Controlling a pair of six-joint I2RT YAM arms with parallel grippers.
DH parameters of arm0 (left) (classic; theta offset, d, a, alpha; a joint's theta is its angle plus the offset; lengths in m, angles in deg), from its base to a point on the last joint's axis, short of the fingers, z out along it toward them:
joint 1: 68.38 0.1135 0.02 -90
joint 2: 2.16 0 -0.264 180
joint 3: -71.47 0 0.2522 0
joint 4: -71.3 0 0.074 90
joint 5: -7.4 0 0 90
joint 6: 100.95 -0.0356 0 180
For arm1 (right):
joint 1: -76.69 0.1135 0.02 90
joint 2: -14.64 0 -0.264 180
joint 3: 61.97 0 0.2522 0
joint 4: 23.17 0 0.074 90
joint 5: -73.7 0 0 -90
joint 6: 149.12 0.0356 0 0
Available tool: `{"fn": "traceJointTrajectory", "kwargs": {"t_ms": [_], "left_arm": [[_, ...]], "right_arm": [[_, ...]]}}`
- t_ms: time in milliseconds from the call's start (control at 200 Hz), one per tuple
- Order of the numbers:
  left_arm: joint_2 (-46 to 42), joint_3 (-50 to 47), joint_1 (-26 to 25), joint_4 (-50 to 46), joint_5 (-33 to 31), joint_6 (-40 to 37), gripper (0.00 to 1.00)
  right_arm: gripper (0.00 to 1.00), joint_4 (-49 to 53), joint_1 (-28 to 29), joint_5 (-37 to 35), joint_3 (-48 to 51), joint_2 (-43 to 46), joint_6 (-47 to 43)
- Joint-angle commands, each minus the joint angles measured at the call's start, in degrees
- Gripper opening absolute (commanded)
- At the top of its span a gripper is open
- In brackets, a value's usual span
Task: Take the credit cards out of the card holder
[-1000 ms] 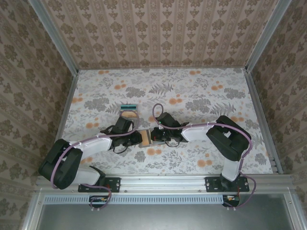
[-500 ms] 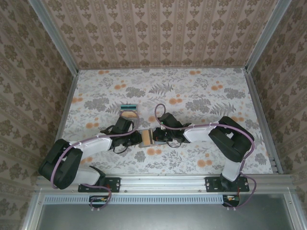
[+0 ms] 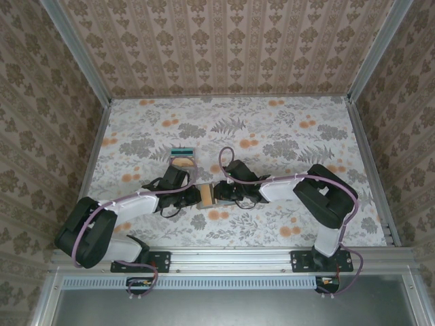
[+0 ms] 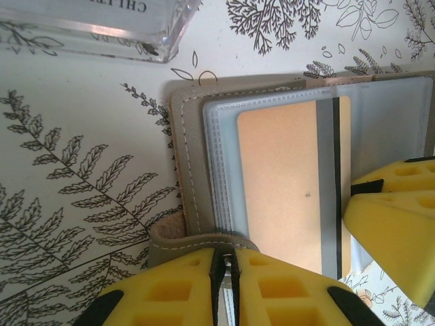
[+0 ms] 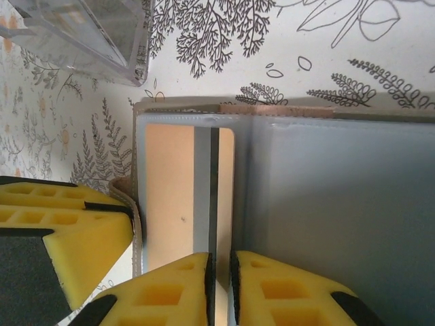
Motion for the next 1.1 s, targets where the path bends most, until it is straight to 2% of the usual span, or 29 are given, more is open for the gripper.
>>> {"fn": "traceJointTrajectory", "kwargs": {"t_ms": [0,125,280,510,1095], "left_arm": [[1.31,0.29,-0.42,-2.37,-0.33,-0.2,0.15],[1.34,0.47,-0.42,-2.38,-0.32,-0.3,0.15],[1.33,0.47,-0.42,-2.46,-0.33,-0.37,0.15],[1.34,0.58,-0.33,-2.82,-0.59,-0.52,0.15],[0.57,0.56,-0.33,-3.26,-0.77,-0.7,0.15]], "right_arm": [[0.2,-1.32,-0.36,1.14,-0.85,-1.83,0.9],[0.19,-1.37,-0.35,1.32,-0.92,-2.17,0.86],[0.06,-0.86,-0.44,0.58,-0.51,-1.49,0.81],[0.0,0.42,-1.31,-0.51,0.94,1.18,0.03],[0.0,2.91,-4.12,-0.8,3.88,7.13,-1.47]]}}
